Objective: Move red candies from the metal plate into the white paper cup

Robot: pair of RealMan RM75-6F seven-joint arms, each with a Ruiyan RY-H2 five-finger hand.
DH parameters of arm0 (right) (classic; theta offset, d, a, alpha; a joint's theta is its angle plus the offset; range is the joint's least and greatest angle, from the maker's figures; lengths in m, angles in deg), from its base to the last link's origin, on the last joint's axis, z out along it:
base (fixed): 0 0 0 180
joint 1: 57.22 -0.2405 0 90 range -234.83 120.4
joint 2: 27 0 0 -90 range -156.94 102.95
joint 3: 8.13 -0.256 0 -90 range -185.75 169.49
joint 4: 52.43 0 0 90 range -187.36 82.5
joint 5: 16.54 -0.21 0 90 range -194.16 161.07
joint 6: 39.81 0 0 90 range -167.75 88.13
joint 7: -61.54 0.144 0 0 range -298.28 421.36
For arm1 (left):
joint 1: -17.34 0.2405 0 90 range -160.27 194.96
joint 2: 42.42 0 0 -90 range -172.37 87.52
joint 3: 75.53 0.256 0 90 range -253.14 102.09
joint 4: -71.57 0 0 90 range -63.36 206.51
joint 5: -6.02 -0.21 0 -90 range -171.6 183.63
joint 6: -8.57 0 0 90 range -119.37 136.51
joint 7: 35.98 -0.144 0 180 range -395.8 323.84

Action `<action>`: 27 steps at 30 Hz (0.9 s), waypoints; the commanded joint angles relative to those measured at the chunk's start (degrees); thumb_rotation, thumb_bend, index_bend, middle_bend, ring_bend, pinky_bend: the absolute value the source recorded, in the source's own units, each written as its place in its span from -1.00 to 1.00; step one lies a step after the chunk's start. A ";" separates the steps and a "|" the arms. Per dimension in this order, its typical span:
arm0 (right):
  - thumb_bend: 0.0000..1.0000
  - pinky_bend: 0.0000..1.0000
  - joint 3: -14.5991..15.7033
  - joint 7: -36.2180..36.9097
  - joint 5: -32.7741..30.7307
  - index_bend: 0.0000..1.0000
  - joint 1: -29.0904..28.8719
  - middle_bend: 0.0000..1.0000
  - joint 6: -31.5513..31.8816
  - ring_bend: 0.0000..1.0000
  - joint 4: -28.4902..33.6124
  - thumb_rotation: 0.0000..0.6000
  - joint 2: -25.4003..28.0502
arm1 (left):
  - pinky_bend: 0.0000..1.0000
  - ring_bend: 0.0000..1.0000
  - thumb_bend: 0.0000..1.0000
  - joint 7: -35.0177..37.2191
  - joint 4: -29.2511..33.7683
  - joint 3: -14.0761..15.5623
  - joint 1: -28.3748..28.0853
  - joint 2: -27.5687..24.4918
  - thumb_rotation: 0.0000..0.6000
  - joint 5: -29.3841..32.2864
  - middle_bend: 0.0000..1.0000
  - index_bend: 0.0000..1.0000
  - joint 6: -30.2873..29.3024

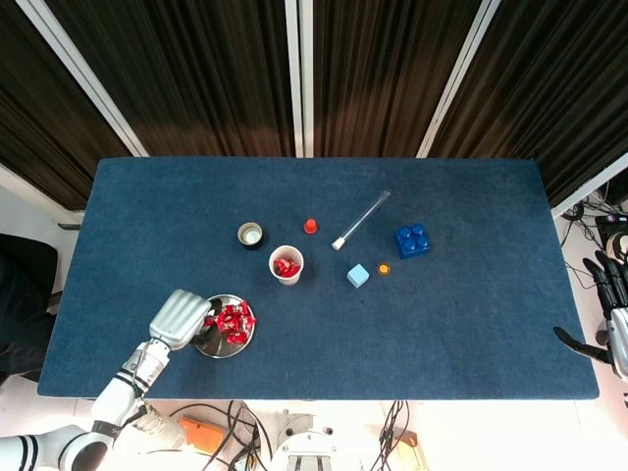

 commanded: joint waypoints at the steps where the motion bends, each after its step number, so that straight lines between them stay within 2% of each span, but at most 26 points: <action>1: -0.45 -1.00 0.05 -0.07 0.13 -1.00 0.00 -0.94 0.02 -1.00 0.04 1.00 -0.03 | 0.66 0.66 -0.26 1.77 2.95 -4.39 -2.24 -1.30 1.00 -1.06 0.84 0.13 -0.88; 6: -0.44 -1.00 0.17 -0.27 0.20 -1.00 0.17 -0.94 0.18 -1.00 0.26 1.00 0.02 | 0.66 0.66 -0.26 0.10 3.04 -10.96 -8.25 1.19 1.00 4.16 0.84 0.13 3.66; 9: -0.45 -1.00 0.24 -0.37 -0.02 -1.00 0.38 -0.94 0.24 -1.00 0.33 1.00 0.16 | 0.66 0.66 -0.26 -2.85 1.92 -13.42 -11.98 2.94 1.00 7.75 0.84 0.12 6.58; 13: -0.44 -1.00 0.25 -0.42 -0.13 -1.00 0.70 -0.94 0.60 -1.00 0.46 1.00 0.36 | 0.66 0.66 -0.26 -7.91 -0.06 -16.50 -17.42 5.64 1.00 15.60 0.84 0.10 9.80; 17: -0.45 -1.00 0.31 -0.36 -0.39 -1.00 0.98 -0.94 0.71 -1.00 0.37 1.00 0.43 | 0.66 0.66 -0.27 -11.69 -1.94 -17.82 -21.47 7.62 1.00 22.74 0.84 0.09 10.99; 24: -0.45 -1.00 0.33 0.04 -0.92 -1.00 1.08 -0.94 0.27 -1.00 -0.19 1.00 0.15 | 0.66 0.66 -0.31 -17.11 -4.96 -17.34 -26.66 10.07 1.00 33.13 0.84 0.04 10.72; 27: -0.45 -1.00 0.30 0.22 -1.06 -1.00 1.10 -0.94 0.16 -1.00 -0.35 1.00 0.16 | 0.66 0.66 -0.36 -17.77 -5.48 -17.03 -27.88 10.50 1.00 35.79 0.84 -0.05 10.03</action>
